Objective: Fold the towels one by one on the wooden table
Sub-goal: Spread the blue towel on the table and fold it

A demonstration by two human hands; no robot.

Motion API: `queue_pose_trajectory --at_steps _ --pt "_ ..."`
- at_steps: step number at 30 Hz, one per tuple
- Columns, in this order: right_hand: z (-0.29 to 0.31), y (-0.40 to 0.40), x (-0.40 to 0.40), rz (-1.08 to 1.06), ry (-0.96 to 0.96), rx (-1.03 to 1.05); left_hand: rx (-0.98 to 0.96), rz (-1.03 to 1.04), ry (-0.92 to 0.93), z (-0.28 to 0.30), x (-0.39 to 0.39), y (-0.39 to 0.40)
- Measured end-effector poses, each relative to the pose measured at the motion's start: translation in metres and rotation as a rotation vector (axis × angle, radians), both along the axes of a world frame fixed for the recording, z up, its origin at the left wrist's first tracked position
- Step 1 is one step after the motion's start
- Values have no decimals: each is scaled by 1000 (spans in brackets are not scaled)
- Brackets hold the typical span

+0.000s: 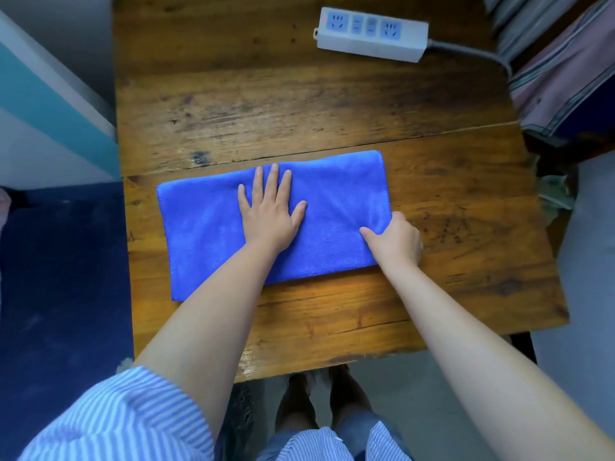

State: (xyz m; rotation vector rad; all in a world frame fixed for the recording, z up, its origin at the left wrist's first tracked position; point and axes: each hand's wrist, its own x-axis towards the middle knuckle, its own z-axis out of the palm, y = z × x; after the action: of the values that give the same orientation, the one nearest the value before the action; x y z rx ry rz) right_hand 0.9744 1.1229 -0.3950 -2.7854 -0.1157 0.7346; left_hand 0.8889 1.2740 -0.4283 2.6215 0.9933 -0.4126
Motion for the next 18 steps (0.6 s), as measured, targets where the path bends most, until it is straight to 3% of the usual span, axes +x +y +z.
queue_pose_trajectory --at_steps 6,10,18 --pt "4 2 1 0 40 30 -75 -22 10 5 0 5" --pt "11 4 -5 41 77 1 -17 77 -36 10 -17 -10" --pt "18 1 -11 10 -69 101 12 118 39 13 -58 -27"
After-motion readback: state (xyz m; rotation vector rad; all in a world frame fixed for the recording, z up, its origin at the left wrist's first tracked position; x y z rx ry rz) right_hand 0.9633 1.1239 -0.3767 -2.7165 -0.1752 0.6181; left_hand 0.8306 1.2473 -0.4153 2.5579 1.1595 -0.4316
